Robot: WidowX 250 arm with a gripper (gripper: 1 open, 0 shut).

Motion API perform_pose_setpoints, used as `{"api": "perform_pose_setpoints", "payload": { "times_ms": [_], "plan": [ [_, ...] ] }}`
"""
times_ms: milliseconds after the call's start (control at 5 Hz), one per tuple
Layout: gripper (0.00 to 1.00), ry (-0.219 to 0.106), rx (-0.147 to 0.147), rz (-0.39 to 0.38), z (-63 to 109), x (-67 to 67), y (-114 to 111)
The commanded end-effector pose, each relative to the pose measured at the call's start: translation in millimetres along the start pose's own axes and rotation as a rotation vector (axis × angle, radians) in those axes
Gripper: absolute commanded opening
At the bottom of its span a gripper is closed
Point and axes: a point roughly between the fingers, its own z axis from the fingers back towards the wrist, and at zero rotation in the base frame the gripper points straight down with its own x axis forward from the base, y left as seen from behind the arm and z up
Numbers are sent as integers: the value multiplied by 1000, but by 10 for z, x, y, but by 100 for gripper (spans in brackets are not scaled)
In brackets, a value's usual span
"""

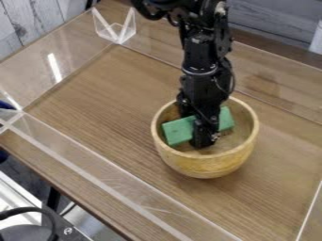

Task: Remove the green block from inside the brown bowl and put it on the table

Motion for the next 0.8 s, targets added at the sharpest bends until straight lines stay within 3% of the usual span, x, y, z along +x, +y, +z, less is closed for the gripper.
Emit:
{"api": "perform_pose_setpoints", "payload": {
  "times_ms": [0, 600],
  "plan": [
    [0, 3, 12, 63, 74, -107, 112],
    [0, -7, 20, 93, 147, -119, 183]
  ]
}}
